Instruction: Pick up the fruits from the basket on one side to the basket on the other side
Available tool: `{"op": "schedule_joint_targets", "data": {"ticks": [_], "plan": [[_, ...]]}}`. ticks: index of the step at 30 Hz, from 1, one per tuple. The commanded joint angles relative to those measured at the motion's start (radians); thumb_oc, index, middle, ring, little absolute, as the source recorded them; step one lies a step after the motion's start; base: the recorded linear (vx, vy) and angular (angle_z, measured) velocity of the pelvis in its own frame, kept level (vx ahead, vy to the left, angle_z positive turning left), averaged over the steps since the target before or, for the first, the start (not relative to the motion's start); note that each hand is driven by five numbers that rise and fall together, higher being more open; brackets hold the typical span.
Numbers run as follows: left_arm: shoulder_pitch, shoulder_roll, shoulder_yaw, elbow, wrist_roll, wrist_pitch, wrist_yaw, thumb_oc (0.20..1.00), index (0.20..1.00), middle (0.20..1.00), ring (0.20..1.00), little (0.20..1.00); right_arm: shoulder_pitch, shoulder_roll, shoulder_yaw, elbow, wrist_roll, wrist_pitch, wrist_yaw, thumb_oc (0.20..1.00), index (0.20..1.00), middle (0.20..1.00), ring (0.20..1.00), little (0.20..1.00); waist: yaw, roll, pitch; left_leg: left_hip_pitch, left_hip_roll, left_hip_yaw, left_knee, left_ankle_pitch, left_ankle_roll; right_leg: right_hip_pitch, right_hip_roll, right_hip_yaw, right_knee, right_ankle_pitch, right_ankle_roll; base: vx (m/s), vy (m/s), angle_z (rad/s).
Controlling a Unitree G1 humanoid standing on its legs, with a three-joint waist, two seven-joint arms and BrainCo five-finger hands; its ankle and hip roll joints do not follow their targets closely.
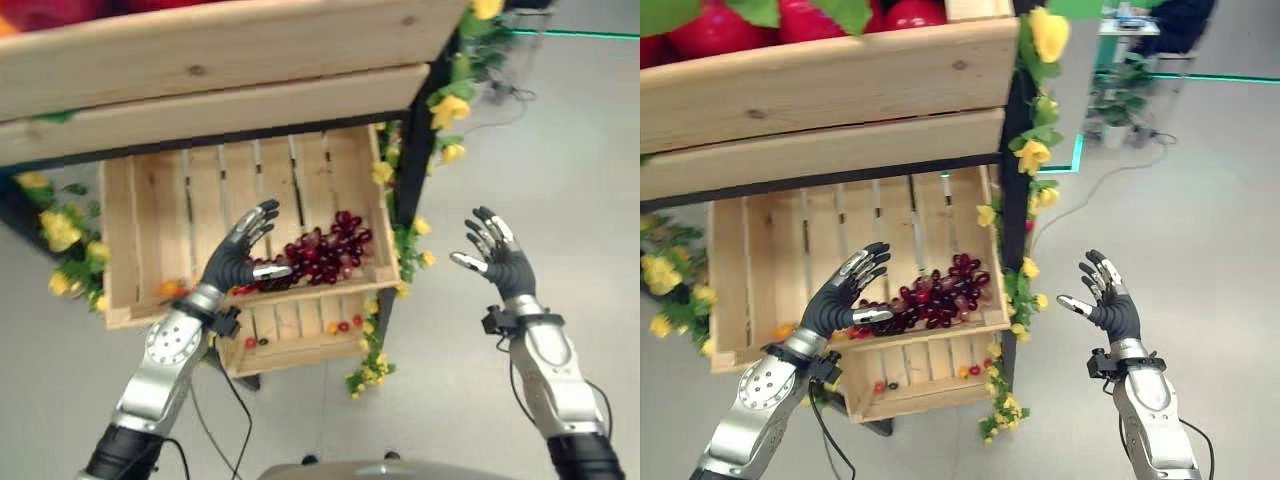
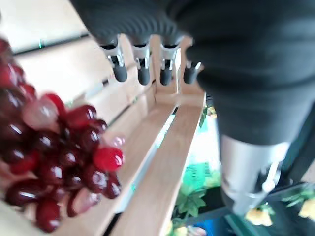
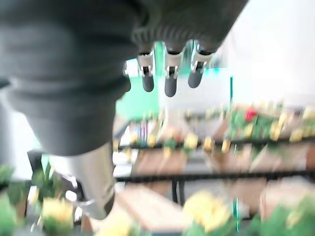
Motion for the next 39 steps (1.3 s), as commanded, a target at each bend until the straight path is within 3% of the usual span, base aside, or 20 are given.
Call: {"op": "schedule_joint_targets", "data": {"ticks": [1,6,8,9,10,11,15,17,18,20,24,25,29,30,31,33,35,36,37,39], "plan": [[-0.032,0.007,0.033,-0.015,-0.036,-0.088,0.024,1.0,1.0,1.0,1.0,1.0,-0.012,0.023,-0.074,-0.082,0.006,-0.092,-0.016,1.0,1.0,1.0,1.0,1.0,-0.026,-0.046,-0.044,0.079,-0.043,0.033,0.012,-0.098,0.03,-0.117,-0.019,-0.016,0.012,0.06,0.086,-0.22,0.286,-0.31],[-0.054,0.023,0.041,0.007,-0.007,-0.103,0.049,1.0,1.0,1.0,1.0,1.0,-0.054,0.054,-0.056,-0.06,-0.034,-0.095,-0.036,1.0,1.0,1.0,1.0,1.0,-0.023,-0.06,-0.007,0.047,-0.062,0.132,-0.084,-0.059,0.059,-0.226,-0.061,0.04,-0.042,0.159,0.163,-0.32,0.273,-0.78],[-0.05,0.044,0.064,0.011,0.015,-0.103,0.071,1.0,1.0,1.0,1.0,1.0,-0.078,0.066,-0.037,-0.049,-0.054,-0.097,-0.046,1.0,1.0,1.0,1.0,1.0,-0.003,-0.062,0.007,0.029,-0.042,0.183,-0.097,-0.032,0.057,-0.264,-0.075,-0.014,-0.028,0.16,0.161,-0.31,0.112,-1.28],[-0.052,0.049,0.07,0.013,0.023,-0.1,0.081,1.0,1.0,1.0,1.0,1.0,-0.088,0.069,-0.026,-0.05,-0.056,-0.095,-0.046,1.0,1.0,1.0,1.0,1.0,0.013,-0.057,0.01,0.019,-0.029,0.206,-0.105,-0.018,0.056,-0.257,-0.079,-0.075,0.0,0.129,0.154,-0.25,0.066,-1.13],[-0.053,0.05,0.07,0.013,0.023,-0.1,0.082,1.0,1.0,1.0,1.0,1.0,-0.089,0.07,-0.026,-0.05,-0.057,-0.095,-0.046,1.0,1.0,1.0,1.0,1.0,0.013,-0.06,0.01,0.016,-0.032,0.207,-0.106,-0.013,0.056,-0.262,-0.081,-0.074,0.001,0.131,0.153,-0.3,0.124,-1.29],[-0.046,0.052,0.081,0.01,0.034,-0.094,0.083,1.0,1.0,1.0,1.0,1.0,-0.082,0.068,-0.02,-0.048,-0.058,-0.088,-0.041,1.0,1.0,1.0,1.0,1.0,0.029,-0.058,0.009,0.007,-0.015,0.244,-0.126,0.012,0.057,-0.211,-0.096,-0.133,0.066,0.074,0.135,-0.28,0.087,-1.38],[-0.043,0.051,0.091,0.007,0.045,-0.09,0.088,1.0,1.0,1.0,1.0,1.0,-0.083,0.071,-0.021,-0.041,-0.06,-0.081,-0.04,1.0,1.0,1.0,1.0,1.0,0.05,-0.062,0.002,-0.006,0.004,0.297,-0.133,0.034,0.068,-0.159,-0.1,-0.153,0.154,0.01,0.112,-0.23,0.029,-0.8],[-0.042,0.054,0.099,0.0,0.048,-0.088,0.099,1.0,1.0,1.0,1.0,1.0,-0.106,0.072,-0.003,-0.041,-0.06,-0.085,-0.049,1.0,1.0,1.0,1.0,1.0,0.082,-0.06,-0.011,-0.019,0.02,0.348,-0.129,0.04,0.066,-0.096,-0.141,-0.244,0.172,-0.019,0.113,-0.21,-0.032,-0.9],[-0.044,0.059,0.105,-0.004,0.049,-0.082,0.112,1.0,1.0,1.0,1.0,1.0,-0.129,0.071,0.014,-0.04,-0.054,-0.089,-0.062,1.0,1.0,1.0,1.0,1.0,0.111,-0.059,-0.023,-0.034,0.041,0.432,-0.109,0.04,0.065,-0.026,-0.204,-0.36,0.174,-0.014,0.119,-0.22,-0.048,-1.36],[-0.046,0.063,0.108,-0.01,0.048,-0.08,0.116,1.0,1.0,1.0,1.0,1.0,-0.137,0.071,0.021,-0.039,-0.052,-0.088,-0.066,1.0,1.0,1.0,1.0,1.0,0.123,-0.061,-0.027,-0.022,0.051,0.472,-0.11,0.021,0.059,0.013,-0.232,-0.392,0.182,-0.016,0.141,-0.12,-0.019,-1.57],[-0.019,0.061,0.141,-0.031,0.047,-0.078,0.124,1.0,1.0,1.0,1.0,1.0,-0.169,0.065,0.065,-0.024,-0.067,-0.074,-0.06,1.0,1.0,1.0,1.0,1.0,0.155,-0.066,-0.046,-0.022,0.104,0.666,-0.095,0.031,0.066,0.089,-0.313,-0.593,0.178,0.054,0.161,-0.2,-0.069,-2.03],[0.003,0.059,0.16,-0.04,0.056,-0.08,0.133,1.0,1.0,1.0,1.0,1.0,-0.178,0.058,0.084,-0.017,-0.071,-0.068,-0.058,1.0,1.0,1.0,1.0,1.0,0.156,-0.077,-0.048,-0.021,0.127,0.717,-0.085,0.038,0.06,0.09,-0.301,-0.602,0.151,0.057,0.169,-0.16,-0.15,-2.59],[0.001,0.042,0.156,-0.037,0.06,-0.09,0.14,1.0,1.0,1.0,1.0,1.0,-0.144,0.038,0.065,-0.041,-0.082,-0.068,-0.053,1.0,1.0,1.0,1.0,1.0,0.101,-0.08,-0.041,-0.007,0.212,0.766,-0.053,0.071,0.016,0.024,-0.216,-0.455,0.098,-0.011,0.137,-0.01,-0.327,-2.14],[0.0,0.041,0.154,-0.034,0.06,-0.091,0.14,1.0,1.0,1.0,1.0,1.0,-0.141,0.038,0.064,-0.045,-0.082,-0.066,-0.053,1.0,1.0,1.0,1.0,1.0,0.106,-0.078,-0.042,-0.007,0.218,0.77,-0.05,0.072,0.011,0.023,-0.21,-0.451,0.098,-0.014,0.132,0.07,-0.362,-1.75],[-0.017,0.031,0.134,-0.029,0.064,-0.092,0.132,1.0,1.0,1.0,1.0,1.0,-0.11,0.033,0.034,-0.061,-0.072,-0.074,-0.049,1.0,1.0,1.0,1.0,1.0,0.063,-0.08,-0.042,0.004,0.256,0.783,-0.038,0.086,-0.008,0.013,-0.157,-0.403,0.073,-0.048,0.116,0.06,-0.261,-1.09],[-0.034,0.017,0.105,-0.021,0.057,-0.094,0.126,1.0,1.0,1.0,1.0,1.0,-0.093,0.026,0.007,-0.068,-0.067,-0.085,-0.065,1.0,1.0,1.0,1.0,1.0,0.025,-0.077,-0.038,0.018,0.291,0.796,-0.028,0.105,-0.032,0.001,-0.116,-0.366,0.062,-0.063,0.099,0.07,-0.376,-0.82],[-0.047,0.01,0.093,-0.011,0.048,-0.095,0.123,1.0,1.0,1.0,1.0,1.0,-0.085,0.023,-0.008,-0.069,-0.064,-0.089,-0.072,1.0,1.0,1.0,1.0,1.0,0.017,-0.077,-0.038,0.018,0.312,0.792,-0.004,0.104,-0.043,0.001,-0.09,-0.339,0.049,-0.072,0.089,0.1,-0.349,-0.71],[-0.072,-0.003,0.073,0.004,0.036,-0.093,0.124,1.0,1.0,1.0,1.0,1.0,-0.071,0.016,-0.031,-0.072,-0.059,-0.099,-0.085,1.0,1.0,1.0,1.0,1.0,0.005,-0.089,-0.03,0.004,0.331,0.72,0.084,0.087,-0.05,0.01,-0.05,-0.289,0.025,-0.092,0.06,0.1,-0.266,-0.56],[-0.076,-0.004,0.07,0.007,0.036,-0.094,0.124,1.0,1.0,1.0,1.0,1.0,-0.07,0.016,-0.034,-0.074,-0.058,-0.099,-0.086,1.0,1.0,1.0,1.0,1.0,0.007,-0.086,-0.028,-0.001,0.339,0.715,0.099,0.081,-0.054,0.013,-0.046,-0.289,0.024,-0.094,0.057,0.15,-0.333,-0.54],[-0.083,-0.017,0.051,0.02,0.029,-0.098,0.136,1.0,1.0,1.0,1.0,1.0,-0.076,0.007,-0.029,-0.064,-0.051,-0.107,-0.092,1.0,1.0,1.0,1.0,1.0,0.031,-0.093,-0.001,-0.061,0.265,0.522,0.159,0.06,-0.024,0.021,-0.014,-0.227,0.009,-0.087,0.031,0.03,-0.169,-1.05]]}}
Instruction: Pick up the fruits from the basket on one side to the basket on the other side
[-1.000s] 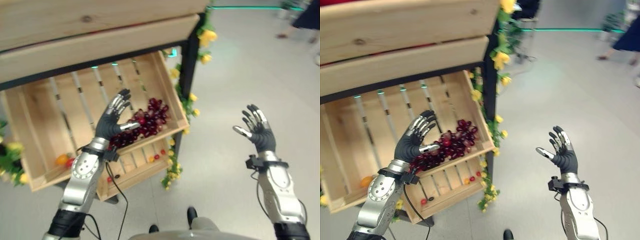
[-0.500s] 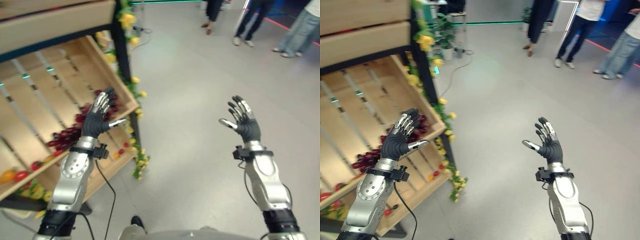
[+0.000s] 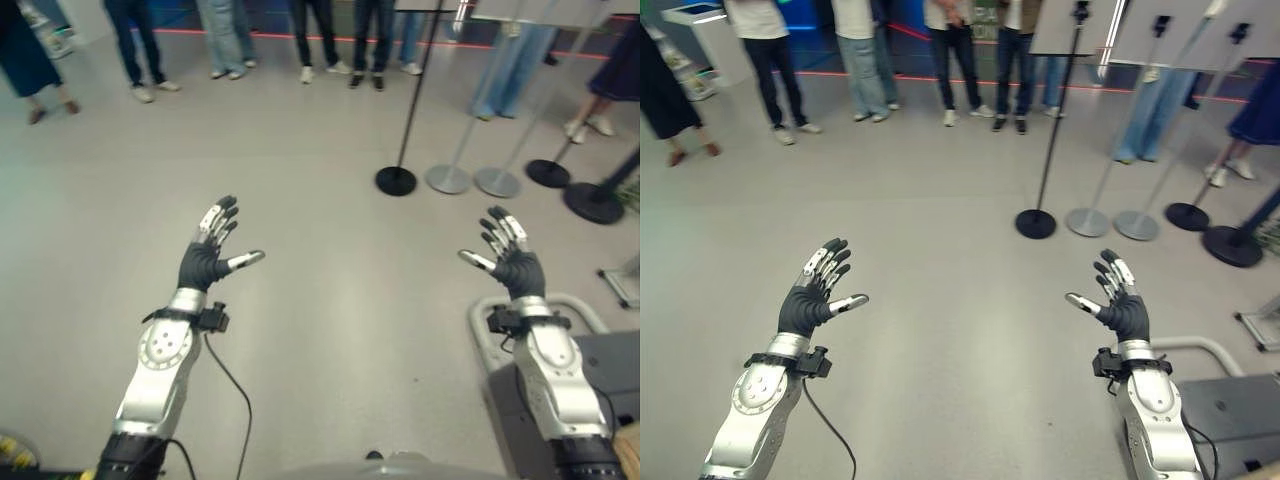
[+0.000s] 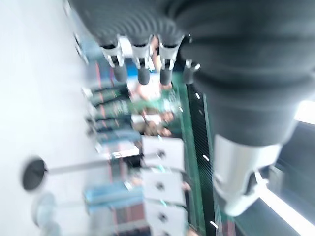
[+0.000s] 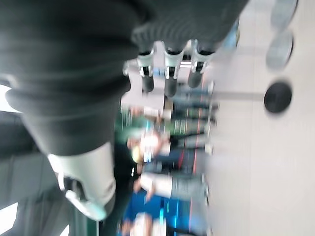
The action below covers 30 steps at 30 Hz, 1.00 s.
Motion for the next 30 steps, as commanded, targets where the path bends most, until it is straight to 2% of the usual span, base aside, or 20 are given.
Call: {"op": "schedule_joint_targets", "data": {"ticks": [1,2,3,5,6,7,8,10,13,16,17,19,21,22,24,25,26,28,29,30], "plan": [[-0.041,0.02,0.013,-0.05,-0.011,-0.059,0.024,1.0,1.0,1.0,1.0,1.0,-0.1,-0.015,-0.016,-0.058,0.0,-0.09,-0.014,1.0,1.0,1.0,1.0,1.0,0.045,-0.035,0.059,-0.11,-0.209,-0.329,0.051,-0.089,0.034,0.084,-0.006,0.14,-0.108,0.018,0.115,0.06,-0.167,-1.33],[-0.027,0.014,0.02,-0.05,-0.015,-0.064,0.027,1.0,1.0,1.0,1.0,1.0,-0.109,-0.017,-0.005,-0.044,-0.004,-0.093,-0.015,1.0,1.0,1.0,1.0,1.0,0.068,-0.043,0.057,-0.153,-0.289,-0.422,0.068,-0.107,0.046,0.083,0.01,0.193,-0.107,0.021,0.111,0.2,-0.162,-1.19],[-0.02,0.002,0.02,-0.049,-0.019,-0.065,0.03,1.0,1.0,1.0,1.0,1.0,-0.107,-0.016,-0.005,-0.04,-0.004,-0.093,-0.015,1.0,1.0,1.0,1.0,1.0,0.074,-0.045,0.058,-0.172,-0.319,-0.449,0.063,-0.127,0.055,0.1,0.021,0.223,-0.105,0.011,0.108,0.25,-0.14,-2.18],[-0.019,-0.008,0.025,-0.047,-0.02,-0.07,0.036,1.0,1.0,1.0,1.0,1.0,-0.094,-0.007,-0.02,-0.036,-0.007,-0.093,-0.015,1.0,1.0,1.0,1.0,1.0,0.071,-0.049,0.055,-0.215,-0.327,-0.472,0.043,-0.11,0.061,0.11,0.028,0.272,-0.099,0.004,0.108,0.21,-0.054,-2.03],[-0.021,-0.017,0.025,-0.047,-0.023,-0.071,0.044,1.0,1.0,1.0,1.0,1.0,-0.082,-0.003,-0.03,-0.036,-0.01,-0.094,-0.018,1.0,1.0,1.0,1.0,1.0,0.059,-0.05,0.055,-0.231,-0.299,-0.481,0.019,-0.081,0.052,0.122,0.035,0.298,-0.099,-0.007,0.11,0.29,0.048,-0.99],[-0.017,-0.026,0.024,-0.045,-0.021,-0.072,0.051,1.0,1.0,1.0,1.0,1.0,-0.075,-0.003,-0.029,-0.03,-0.019,-0.093,-0.02,1.0,1.0,1.0,1.0,1.0,0.069,-0.045,0.055,-0.255,-0.298,-0.551,-0.058,-0.015,0.034,0.138,0.05,0.356,-0.108,-0.008,0.114,0.27,0.046,-0.83],[-0.017,-0.026,0.024,-0.044,-0.021,-0.073,0.051,1.0,1.0,1.0,1.0,1.0,-0.075,-0.003,-0.029,-0.03,-0.019,-0.094,-0.02,1.0,1.0,1.0,1.0,1.0,0.071,-0.045,0.054,-0.253,-0.296,-0.549,-0.067,-0.007,0.033,0.136,0.051,0.358,-0.109,-0.003,0.113,0.28,0.049,-1.39],[-0.014,-0.027,0.025,-0.043,-0.013,-0.073,0.066,1.0,1.0,1.0,1.0,1.0,-0.08,-0.012,-0.022,-0.019,-0.025,-0.095,-0.025,1.0,1.0,1.0,1.0,1.0,0.079,-0.039,0.058,-0.262,-0.311,-0.666,-0.13,0.044,-0.001,0.167,0.067,0.459,-0.106,-0.025,0.128,0.26,0.073,-1.83],[-0.005,-0.026,0.034,-0.046,-0.013,-0.074,0.071,1.0,1.0,1.0,1.0,1.0,-0.078,-0.018,-0.018,-0.023,-0.026,-0.085,-0.012,1.0,1.0,1.0,1.0,1.0,0.079,-0.032,0.05,-0.239,-0.325,-0.667,-0.141,0.026,0.01,0.162,0.064,0.501,-0.078,-0.034,0.145,0.29,0.202,-1.59],[0.006,-0.021,0.041,-0.053,-0.021,-0.077,0.064,1.0,1.0,1.0,1.0,1.0,-0.071,-0.016,-0.033,-0.024,-0.041,-0.074,0.0,1.0,1.0,1.0,1.0,1.0,0.066,-0.031,0.022,-0.188,-0.318,-0.588,-0.198,0.031,0.024,0.153,0.035,0.503,-0.059,-0.03,0.175,0.25,0.22,-1.98],[0.004,-0.015,0.039,-0.054,-0.027,-0.073,0.062,1.0,1.0,1.0,1.0,1.0,-0.073,-0.009,-0.046,-0.021,-0.057,-0.07,-0.011,1.0,1.0,1.0,1.0,1.0,0.058,-0.038,0.015,-0.159,-0.328,-0.527,-0.206,0.006,0.042,0.137,-0.001,0.48,-0.038,-0.025,0.203,0.14,0.158,-0.97],[-0.001,-0.009,0.038,-0.054,-0.028,-0.072,0.063,1.0,1.0,1.0,1.0,1.0,-0.08,-0.004,-0.054,-0.02,-0.064,-0.071,-0.02,1.0,1.0,1.0,1.0,1.0,0.055,-0.037,0.015,-0.15,-0.325,-0.495,-0.213,0.001,0.052,0.112,-0.015,0.468,-0.019,-0.007,0.216,0.12,0.207,-0.92],[-0.014,0.005,0.04,-0.05,-0.016,-0.073,0.081,1.0,1.0,1.0,1.0,1.0,-0.112,0.011,-0.048,-0.01,-0.078,-0.078,-0.043,1.0,1.0,1.0,1.0,1.0,0.058,-0.031,0.029,-0.121,-0.318,-0.427,-0.231,-0.02,0.062,0.041,-0.052,0.359,0.03,0.015,0.23,0.05,0.258,-0.85],[-0.016,0.006,0.041,-0.049,-0.015,-0.073,0.082,1.0,1.0,1.0,1.0,1.0,-0.113,0.011,-0.048,-0.009,-0.078,-0.078,-0.043,1.0,1.0,1.0,1.0,1.0,0.059,-0.029,0.028,-0.124,-0.315,-0.426,-0.233,-0.014,0.062,0.038,-0.05,0.36,0.028,0.021,0.229,-0.01,0.203,-0.99],[0.003,0.011,0.063,-0.051,0.001,-0.067,0.1,1.0,1.0,1.0,1.0,1.0,-0.124,0.032,-0.036,0.005,-0.066,-0.08,-0.057,1.0,1.0,1.0,1.0,1.0,0.085,-0.023,0.029,-0.076,-0.313,-0.359,-0.272,-0.034,0.061,0.023,-0.114,0.109,0.028,0.038,0.209,0.0,0.208,-1.24],[0.003,0.011,0.063,-0.051,0.001,-0.066,0.1,1.0,1.0,1.0,1.0,1.0,-0.124,0.033,-0.036,0.005,-0.067,-0.08,-0.057,1.0,1.0,1.0,1.0,1.0,0.085,-0.022,0.029,-0.078,-0.313,-0.359,-0.274,-0.029,0.061,0.022,-0.113,0.109,0.024,0.044,0.209,0.0,0.246,-1.08],[0.023,0.012,0.095,-0.057,0.016,-0.061,0.112,1.0,1.0,1.0,1.0,1.0,-0.142,0.043,-0.022,0.024,-0.072,-0.079,-0.071,1.0,1.0,1.0,1.0,1.0,0.114,-0.027,0.025,-0.05,-0.305,-0.285,-0.283,-0.048,0.056,0.03,-0.163,-0.089,0.015,0.064,0.199,-0.02,0.121,-0.76],[0.038,0.006,0.105,-0.053,0.025,-0.06,0.117,1.0,1.0,1.0,1.0,1.0,-0.128,0.044,-0.034,0.026,-0.087,-0.072,-0.076,1.0,1.0,1.0,1.0,1.0,0.099,-0.036,0.03,-0.025,-0.31,-0.264,-0.289,-0.054,0.059,0.024,-0.162,-0.081,0.014,0.086,0.211,0.04,0.122,-1.34],[0.036,0.002,0.102,-0.05,0.027,-0.062,0.117,1.0,1.0,1.0,1.0,1.0,-0.114,0.04,-0.049,0.032,-0.097,-0.07,-0.079,1.0,1.0,1.0,1.0,1.0,0.079,-0.034,0.033,-0.018,-0.314,-0.265,-0.292,-0.052,0.066,0.008,-0.156,-0.023,0.041,0.096,0.227,0.05,0.081,-1.19],[0.036,0.001,0.102,-0.05,0.027,-0.063,0.117,1.0,1.0,1.0,1.0,1.0,-0.114,0.04,-0.049,0.032,-0.097,-0.07,-0.079,1.0,1.0,1.0,1.0,1.0,0.082,-0.034,0.032,-0.018,-0.315,-0.261,-0.294,-0.052,0.067,0.004,-0.157,-0.019,0.045,0.095,0.228,0.03,0.104,-0.38]]}}
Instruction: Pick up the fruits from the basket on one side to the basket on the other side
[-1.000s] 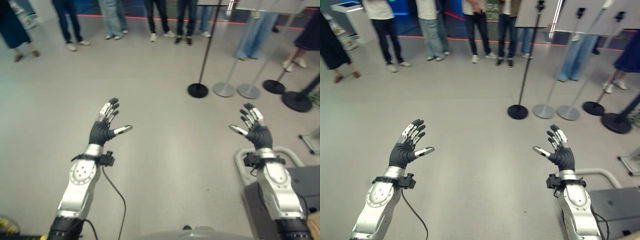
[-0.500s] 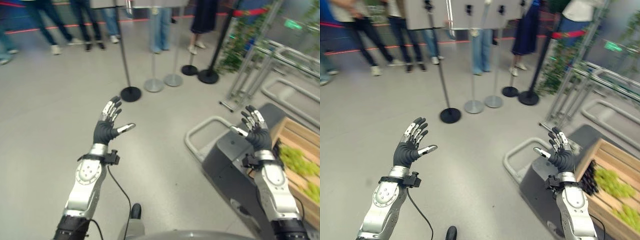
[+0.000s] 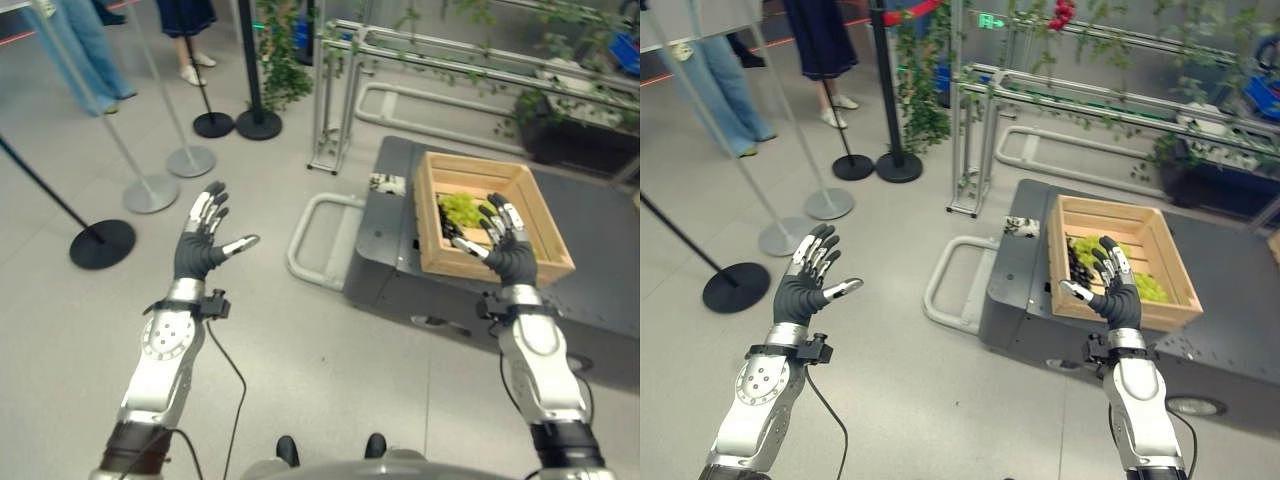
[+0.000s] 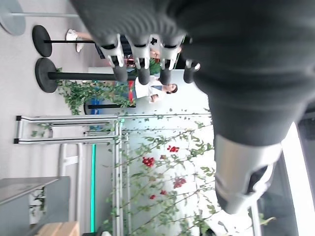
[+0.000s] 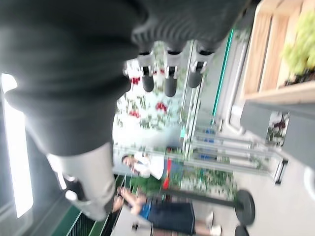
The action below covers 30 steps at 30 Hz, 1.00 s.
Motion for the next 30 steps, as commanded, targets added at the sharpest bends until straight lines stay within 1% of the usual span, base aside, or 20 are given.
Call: {"op": "schedule_joint_targets", "data": {"ticks": [1,4,5,7,8,10,13,15,16,17,19,21,22,23,24,25,26,27,28,30], "plan": [[-0.017,0.005,0.024,-0.044,0.031,-0.047,0.008,1.0,1.0,1.0,1.0,1.0,0.01,-0.016,-0.095,-0.036,-0.021,-0.041,-0.022,1.0,1.0,1.0,1.0,1.0,-0.06,0.003,-0.018,-0.027,0.009,-0.097,0.001,-0.006,-0.011,0.001,0.042,0.191,0.117,-0.081,0.067,0.0,0.071,0.06],[-0.015,0.004,0.025,-0.044,0.036,-0.044,0.004,1.0,1.0,1.0,1.0,1.0,0.019,-0.009,-0.108,-0.041,-0.014,-0.046,-0.025,1.0,1.0,1.0,1.0,1.0,-0.067,0.007,-0.021,-0.013,0.003,-0.08,-0.013,-0.016,-0.004,-0.011,0.052,0.206,0.121,-0.093,0.063,0.03,0.09,-0.26],[-0.01,0.006,0.031,-0.047,0.043,-0.043,0.009,1.0,1.0,1.0,1.0,1.0,0.016,-0.002,-0.099,-0.039,-0.009,-0.05,-0.034,1.0,1.0,1.0,1.0,1.0,-0.065,0.009,-0.016,0.004,0.004,-0.042,-0.026,-0.024,-0.009,-0.023,0.036,0.169,0.084,-0.074,0.065,0.05,0.007,-0.68],[-0.004,0.008,0.04,-0.049,0.044,-0.043,0.01,1.0,1.0,1.0,1.0,1.0,0.013,0.002,-0.094,-0.041,-0.008,-0.049,-0.033,1.0,1.0,1.0,1.0,1.0,-0.064,0.011,-0.015,0.01,0.012,-0.019,-0.028,-0.027,-0.013,-0.026,0.031,0.159,0.031,-0.048,0.068,0.09,-0.059,-0.98],[0.005,0.011,0.052,-0.056,0.046,-0.045,0.008,1.0,1.0,1.0,1.0,1.0,0.015,-0.005,-0.095,-0.046,-0.017,-0.05,-0.036,1.0,1.0,1.0,1.0,1.0,-0.074,0.017,-0.008,0.024,0.026,-0.001,-0.031,-0.032,-0.024,-0.079,0.013,0.159,-0.045,0.01,0.08,0.2,-0.078,-0.8],[0.005,0.011,0.057,-0.057,0.046,-0.046,0.011,1.0,1.0,1.0,1.0,1.0,0.017,-0.003,-0.1,-0.055,-0.023,-0.054,-0.045,1.0,1.0,1.0,1.0,1.0,-0.088,0.026,-0.003,0.048,0.04,-0.012,-0.027,-0.049,-0.039,-0.127,-0.005,0.176,-0.079,0.041,0.097,0.33,-0.091,-0.52],[-0.007,0.013,0.054,-0.049,0.075,-0.049,0.027,1.0,1.0,1.0,1.0,1.0,0.02,0.004,-0.103,-0.074,-0.041,-0.063,-0.065,1.0,1.0,1.0,1.0,1.0,-0.11,0.033,0.008,0.096,0.059,-0.001,-0.019,-0.075,-0.067,-0.177,-0.049,0.131,-0.143,0.093,0.119,0.26,-0.13,-0.16],[-0.011,0.015,0.051,-0.044,0.088,-0.05,0.034,1.0,1.0,1.0,1.0,1.0,0.028,0.005,-0.107,-0.081,-0.048,-0.066,-0.07,1.0,1.0,1.0,1.0,1.0,-0.123,0.03,0.012,0.112,0.063,0.009,-0.011,-0.084,-0.075,-0.184,-0.062,0.103,-0.147,0.113,0.12,0.26,-0.176,0.13],[-0.022,0.016,0.033,-0.042,0.088,-0.054,0.031,1.0,1.0,1.0,1.0,1.0,0.049,0.001,-0.113,-0.091,-0.046,-0.066,-0.072,1.0,1.0,1.0,1.0,1.0,-0.142,0.026,0.008,0.14,0.061,-0.011,0.011,-0.118,-0.081,-0.17,-0.068,0.117,-0.127,0.11,0.119,0.35,-0.195,0.32],[-0.022,0.016,0.033,-0.042,0.088,-0.054,0.031,1.0,1.0,1.0,1.0,1.0,0.05,0.001,-0.113,-0.092,-0.046,-0.066,-0.072,1.0,1.0,1.0,1.0,1.0,-0.142,0.026,0.008,0.14,0.061,-0.012,0.012,-0.118,-0.081,-0.169,-0.068,0.117,-0.128,0.11,0.119,0.37,-0.205,0.5],[-0.043,-0.001,0.001,-0.036,0.083,-0.057,0.032,1.0,1.0,1.0,1.0,1.0,0.058,-0.027,-0.113,-0.094,-0.033,-0.073,-0.069,1.0,1.0,1.0,1.0,1.0,-0.168,0.036,0.002,0.157,0.068,-0.06,0.103,-0.176,-0.088,-0.156,-0.053,0.152,-0.083,0.097,0.094,0.43,-0.259,0.89],[-0.04,-0.007,0.008,-0.034,0.088,-0.058,0.037,1.0,1.0,1.0,1.0,1.0,0.052,-0.038,-0.105,-0.099,-0.023,-0.075,-0.058,1.0,1.0,1.0,1.0,1.0,-0.174,0.055,-0.002,0.15,0.091,-0.072,0.172,-0.16,-0.107,-0.146,-0.032,0.137,-0.049,0.066,0.071,0.28,-0.222,0.72],[-0.039,-0.009,0.003,-0.035,0.081,-0.06,0.034,1.0,1.0,1.0,1.0,1.0,0.049,-0.046,-0.101,-0.098,-0.017,-0.074,-0.054,1.0,1.0,1.0,1.0,1.0,-0.174,0.06,0.002,0.128,0.112,-0.085,0.248,-0.132,-0.118,-0.135,-0.016,0.137,-0.039,0.047,0.053,0.18,-0.214,0.14],[-0.042,-0.014,-0.001,-0.032,0.067,-0.063,0.034,1.0,1.0,1.0,1.0,1.0,0.044,-0.057,-0.09,-0.099,-0.012,-0.077,-0.05,1.0,1.0,1.0,1.0,1.0,-0.165,0.063,0.006,0.097,0.14,-0.096,0.336,-0.056,-0.139,-0.114,0.005,0.135,-0.031,0.022,0.027,0.32,-0.45,0.05],[-0.047,-0.007,-0.005,-0.038,0.063,-0.062,0.032,1.0,1.0,1.0,1.0,1.0,0.038,-0.068,-0.085,-0.107,0.01,-0.084,-0.05,1.0,1.0,1.0,1.0,1.0,-0.15,0.052,0.019,0.015,0.186,-0.125,0.516,0.055,-0.167,-0.066,0.041,0.137,-0.039,-0.027,-0.021,0.23,-0.367,0.09],[-0.047,-0.007,-0.006,-0.038,0.063,-0.062,0.032,1.0,1.0,1.0,1.0,1.0,0.038,-0.068,-0.085,-0.107,0.011,-0.085,-0.05,1.0,1.0,1.0,1.0,1.0,-0.154,0.056,0.018,0.005,0.193,-0.132,0.529,0.051,-0.17,-0.066,0.046,0.132,-0.04,-0.028,-0.025,0.23,-0.404,0.05],[-0.052,-0.002,-0.01,-0.041,0.066,-0.063,0.033,1.0,1.0,1.0,1.0,1.0,0.038,-0.074,-0.083,-0.114,0.027,-0.09,-0.047,1.0,1.0,1.0,1.0,1.0,-0.141,0.041,0.03,-0.035,0.198,-0.139,0.617,0.09,-0.177,-0.039,0.054,0.137,-0.048,-0.046,-0.047,0.14,-0.297,-0.16],[-0.064,0.002,-0.021,-0.039,0.063,-0.062,0.033,1.0,1.0,1.0,1.0,1.0,0.039,-0.078,-0.084,-0.117,0.028,-0.091,-0.051,1.0,1.0,1.0,1.0,1.0,-0.133,0.028,0.046,-0.077,0.207,-0.144,0.682,0.091,-0.182,-0.016,0.064,0.13,-0.05,-0.064,-0.064,0.31,-0.415,-0.13],[-0.074,0.001,-0.028,-0.036,0.063,-0.063,0.043,1.0,1.0,1.0,1.0,1.0,0.047,-0.086,-0.089,-0.117,0.021,-0.091,-0.068,1.0,1.0,1.0,1.0,1.0,-0.119,0.018,0.055,-0.135,0.181,-0.152,0.649,0.048,-0.163,0.021,0.073,0.128,-0.057,-0.086,-0.07,0.3,-0.305,-0.07],[-0.073,-0.005,-0.035,-0.026,0.066,-0.063,0.046,1.0,1.0,1.0,1.0,1.0,0.051,-0.082,-0.085,-0.11,0.022,-0.092,-0.073,1.0,1.0,1.0,1.0,1.0,-0.106,0.013,0.052,-0.208,0.106,-0.172,0.564,-0.006,-0.134,0.055,0.076,0.124,-0.081,-0.082,-0.051,0.27,-0.119,0.29]]}}
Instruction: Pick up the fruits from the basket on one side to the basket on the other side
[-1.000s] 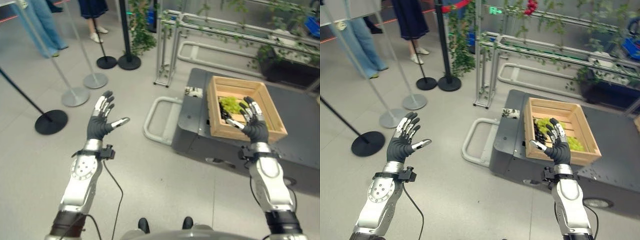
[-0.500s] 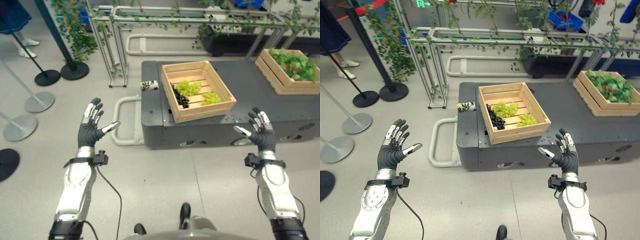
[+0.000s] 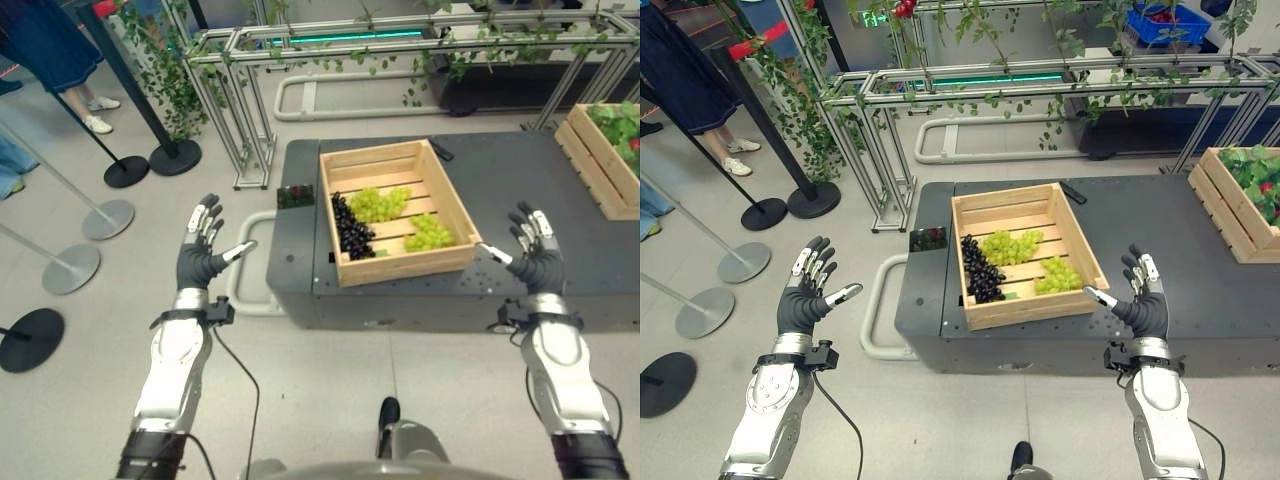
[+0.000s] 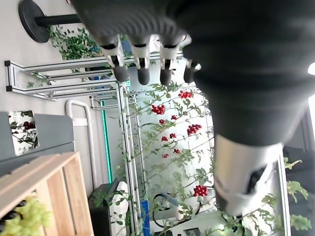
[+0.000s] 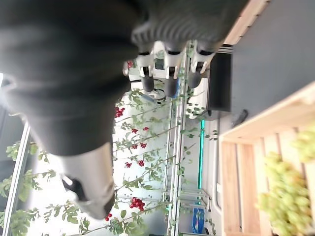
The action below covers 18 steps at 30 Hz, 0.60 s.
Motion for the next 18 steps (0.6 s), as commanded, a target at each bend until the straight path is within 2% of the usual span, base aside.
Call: {"op": "schedule_joint_targets", "data": {"ticks": [1,2,3,4,5,6,7,11,12,13,14,15,16,18], "plan": [[-0.015,0.063,0.014,-0.064,0.023,-0.059,0.02,1.0,1.0,1.0,1.0,1.0,-0.017,-0.021,-0.017,-0.065,0.028,-0.075,-0.007,1.0,1.0,1.0,1.0,1.0,0.01,-0.021,-0.018,-0.022,-0.129,0.055,-0.129,-0.07,0.109,0.061,0.015,0.018,-0.082,-0.023,0.096,0.27,0.013,0.28],[-0.005,0.063,0.014,-0.065,0.028,-0.061,0.019,1.0,1.0,1.0,1.0,1.0,-0.01,-0.019,-0.014,-0.062,0.03,-0.076,-0.002,1.0,1.0,1.0,1.0,1.0,0.015,-0.016,-0.024,-0.015,-0.111,0.052,-0.219,-0.083,0.115,0.073,0.014,0.022,-0.092,-0.026,0.112,0.31,0.098,0.03],[0.003,0.064,0.018,-0.067,0.033,-0.064,0.021,1.0,1.0,1.0,1.0,1.0,-0.007,-0.02,-0.01,-0.059,0.023,-0.076,-0.003,1.0,1.0,1.0,1.0,1.0,0.026,-0.005,-0.03,-0.027,-0.093,0.035,-0.357,-0.037,0.105,0.087,0.016,0.03,-0.107,-0.029,0.13,0.24,0.095,-0.09],[0.005,0.063,0.018,-0.068,0.033,-0.064,0.021,1.0,1.0,1.0,1.0,1.0,-0.006,-0.021,-0.01,-0.059,0.023,-0.076,-0.003,1.0,1.0,1.0,1.0,1.0,0.026,-0.007,-0.031,-0.014,-0.098,0.038,-0.381,-0.024,0.104,0.089,0.013,0.03,-0.109,-0.028,0.13,0.36,0.201,-0.24],[0.019,0.062,0.024,-0.068,0.042,-0.062,0.023,1.0,1.0,1.0,1.0,1.0,-0.011,-0.027,0.007,-0.04,0.016,-0.071,0.001,1.0,1.0,1.0,1.0,1.0,0.056,0.011,-0.038,-0.048,-0.078,-0.047,-0.547,0.063,0.086,0.119,0.016,0.057,-0.128,-0.032,0.145,0.25,0.123,-0.22],[0.021,0.061,0.024,-0.068,0.043,-0.062,0.023,1.0,1.0,1.0,1.0,1.0,-0.012,-0.028,0.008,-0.038,0.016,-0.072,0.001,1.0,1.0,1.0,1.0,1.0,0.054,0.011,-0.039,-0.035,-0.08,-0.047,-0.573,0.078,0.084,0.122,0.017,0.055,-0.131,-0.032,0.145,0.46,0.25,-0.26],[0.027,0.061,0.031,-0.069,0.05,-0.06,0.032,1.0,1.0,1.0,1.0,1.0,-0.021,-0.039,0.01,-0.024,0.008,-0.067,-0.006,1.0,1.0,1.0,1.0,1.0,0.056,0.021,-0.041,-0.064,-0.042,-0.019,-0.636,0.118,0.055,0.159,-0.004,0.047,-0.145,-0.04,0.163,0.23,0.113,-0.19],[0.045,0.069,0.046,-0.075,0.07,-0.06,0.03,1.0,1.0,1.0,1.0,1.0,-0.03,-0.027,0.03,-0.028,0.005,-0.059,0.017,1.0,1.0,1.0,1.0,1.0,0.078,0.034,-0.061,-0.009,-0.06,-0.028,-0.646,0.122,0.066,0.189,-0.007,0.064,-0.129,-0.06,0.176,0.33,0.215,-0.31],[0.052,0.077,0.045,-0.076,0.078,-0.058,0.032,1.0,1.0,1.0,1.0,1.0,-0.017,-0.018,0.021,-0.026,-0.007,-0.052,0.019,1.0,1.0,1.0,1.0,1.0,0.082,0.02,-0.07,0.017,-0.104,-0.03,-0.625,0.092,0.104,0.182,-0.045,0.085,-0.013,-0.078,0.182,0.22,0.177,-0.47],[0.051,0.077,0.045,-0.076,0.078,-0.058,0.032,1.0,1.0,1.0,1.0,1.0,-0.018,-0.017,0.021,-0.026,-0.007,-0.052,0.019,1.0,1.0,1.0,1.0,1.0,0.084,0.02,-0.07,0.013,-0.105,-0.028,-0.624,0.095,0.106,0.175,-0.047,0.088,-0.007,-0.078,0.183,0.36,0.357,-0.23],[0.046,0.092,0.043,-0.078,0.088,-0.054,0.038,1.0,1.0,1.0,1.0,1.0,-0.024,-0.005,0.026,-0.025,-0.022,-0.048,0.019,1.0,1.0,1.0,1.0,1.0,0.076,0.006,-0.05,0.045,-0.134,-0.017,-0.618,0.063,0.149,0.087,-0.077,0.126,0.185,-0.036,0.203,0.12,0.196,0.11],[0.044,0.093,0.044,-0.077,0.088,-0.054,0.038,1.0,1.0,1.0,1.0,1.0,-0.026,-0.004,0.026,-0.025,-0.022,-0.048,0.019,1.0,1.0,1.0,1.0,1.0,0.078,0.006,-0.051,0.04,-0.134,-0.013,-0.617,0.065,0.151,0.079,-0.077,0.13,0.189,-0.033,0.203,0.2,0.352,0.1],[0.04,0.107,0.044,-0.078,0.094,-0.055,0.042,1.0,1.0,1.0,1.0,1.0,-0.045,0.001,0.037,-0.027,-0.043,-0.046,0.019,1.0,1.0,1.0,1.0,1.0,0.072,0.013,-0.031,0.067,-0.145,0.005,-0.626,0.052,0.175,0.003,-0.1,0.136,0.302,0.036,0.229,0.11,0.265,-0.05],[0.045,0.111,0.048,-0.08,0.102,-0.052,0.041,1.0,1.0,1.0,1.0,1.0,-0.053,0.008,0.043,-0.023,-0.049,-0.042,0.019,1.0,1.0,1.0,1.0,1.0,0.08,0.017,-0.029,0.084,-0.153,0.017,-0.64,0.042,0.186,-0.033,-0.11,0.13,0.34,0.037,0.228,0.13,0.207,-0.19]]}}
